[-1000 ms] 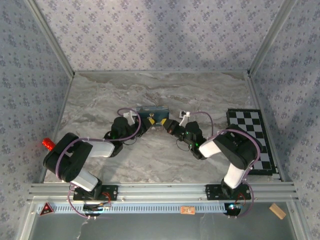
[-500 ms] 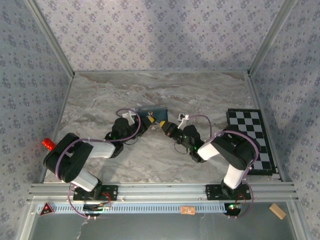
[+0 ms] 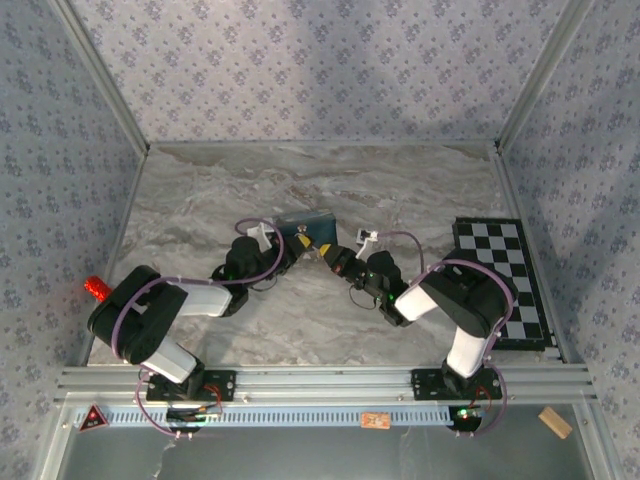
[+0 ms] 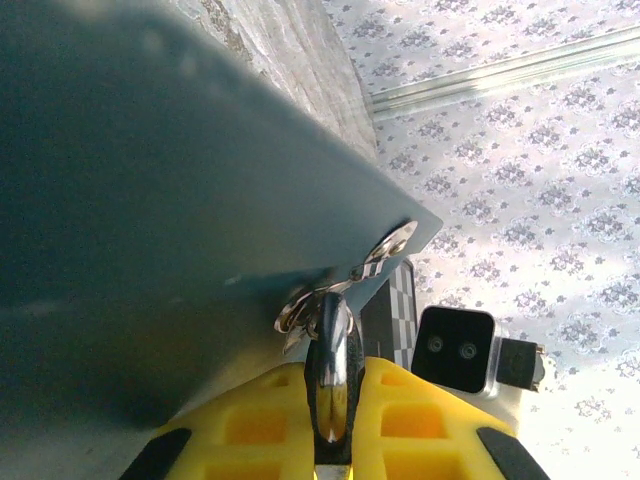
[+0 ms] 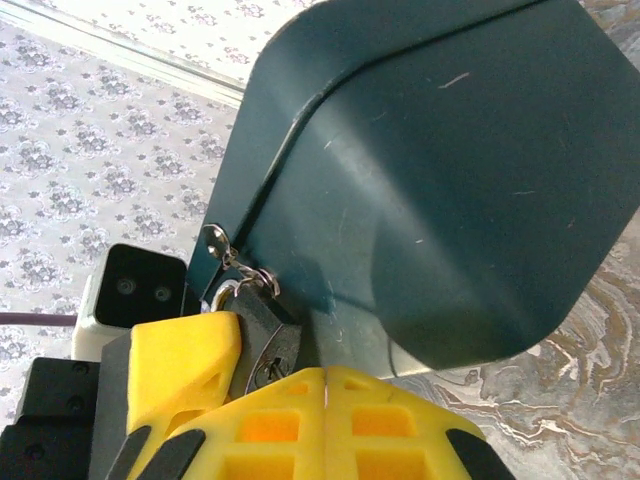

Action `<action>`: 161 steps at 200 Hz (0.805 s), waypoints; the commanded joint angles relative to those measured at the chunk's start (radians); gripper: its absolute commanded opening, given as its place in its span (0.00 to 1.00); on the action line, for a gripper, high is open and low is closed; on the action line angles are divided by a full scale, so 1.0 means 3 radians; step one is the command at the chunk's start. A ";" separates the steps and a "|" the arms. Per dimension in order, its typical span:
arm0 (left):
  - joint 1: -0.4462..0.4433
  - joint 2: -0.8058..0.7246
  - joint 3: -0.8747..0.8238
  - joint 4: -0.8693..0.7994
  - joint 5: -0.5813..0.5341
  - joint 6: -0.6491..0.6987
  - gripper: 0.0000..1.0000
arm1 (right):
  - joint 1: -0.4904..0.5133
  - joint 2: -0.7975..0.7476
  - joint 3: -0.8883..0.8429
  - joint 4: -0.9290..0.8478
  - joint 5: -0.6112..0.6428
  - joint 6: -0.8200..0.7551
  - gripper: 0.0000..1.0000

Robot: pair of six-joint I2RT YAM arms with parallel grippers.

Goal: Unlock the padlock with the key

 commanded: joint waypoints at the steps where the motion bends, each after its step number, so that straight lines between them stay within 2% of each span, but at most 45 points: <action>1: -0.0120 -0.0068 0.0116 0.0189 0.0361 0.0072 0.00 | 0.0054 -0.0054 0.0049 0.0096 -0.0145 -0.0039 0.00; 36: -0.0123 -0.0091 0.0117 0.0155 0.0367 0.0058 0.00 | 0.0047 -0.0079 0.0022 0.0020 -0.0097 -0.0189 0.00; 95: -0.0125 -0.0210 0.0173 -0.0244 0.0433 0.0186 0.00 | 0.0016 -0.0239 0.0026 -0.0265 -0.0066 -0.0482 0.00; 151: -0.0100 -0.0252 0.0209 -0.0328 0.0403 0.0268 0.00 | -0.0017 -0.0263 0.0048 -0.0295 -0.0220 -0.0413 0.00; 161: -0.0087 -0.0254 0.0209 -0.0337 0.0408 0.0275 0.00 | -0.0065 -0.0296 0.0015 -0.0326 -0.0255 -0.0405 0.08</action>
